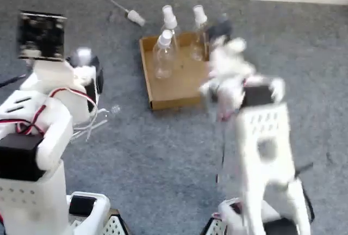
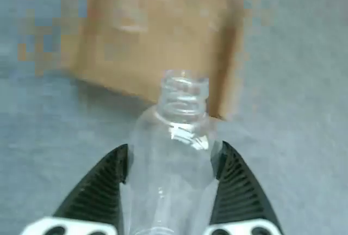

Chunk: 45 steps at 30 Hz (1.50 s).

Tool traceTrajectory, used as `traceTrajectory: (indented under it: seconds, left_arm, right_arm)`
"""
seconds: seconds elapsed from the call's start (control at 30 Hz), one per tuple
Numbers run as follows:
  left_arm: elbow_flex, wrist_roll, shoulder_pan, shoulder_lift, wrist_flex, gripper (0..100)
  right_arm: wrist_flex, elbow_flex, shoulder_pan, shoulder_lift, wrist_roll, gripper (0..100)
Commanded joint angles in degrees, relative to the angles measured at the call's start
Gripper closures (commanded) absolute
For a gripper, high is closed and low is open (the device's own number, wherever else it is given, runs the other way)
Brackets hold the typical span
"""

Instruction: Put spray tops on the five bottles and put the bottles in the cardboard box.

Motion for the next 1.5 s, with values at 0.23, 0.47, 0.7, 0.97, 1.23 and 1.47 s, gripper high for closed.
traceTrajectory:
  seconds: [0.23, 0.47, 0.7, 0.97, 1.23, 1.47]
  left_arm:
    - [-7.34, 19.52, 0.48, -0.75, -11.08, 99]
    - [-6.99, 20.13, 12.97, -0.4, -11.52, 99]
    - [-0.4, 20.04, 16.92, -0.57, -15.3, 99]
    - [5.93, 20.13, 17.27, -0.66, -18.11, 99]
    - [-1.98, 17.76, 16.75, -0.31, -19.78, 99]
    - [-3.91, 17.14, 17.36, -0.13, -23.21, 99]
  right_arm:
    - [-26.24, 39.34, -23.52, -35.12, -7.3, 99.5]
    - [-29.58, 46.02, -25.89, -44.0, -7.3, 99.5]
    - [-29.49, 50.15, -25.71, -49.27, -7.3, 99.5]
    - [-29.58, 52.7, -22.81, -52.09, -7.3, 99.5]
    - [-29.58, 52.7, -20.88, -52.09, -7.3, 99.5]
    - [-29.58, 52.7, -20.88, -52.09, -7.3, 99.5]
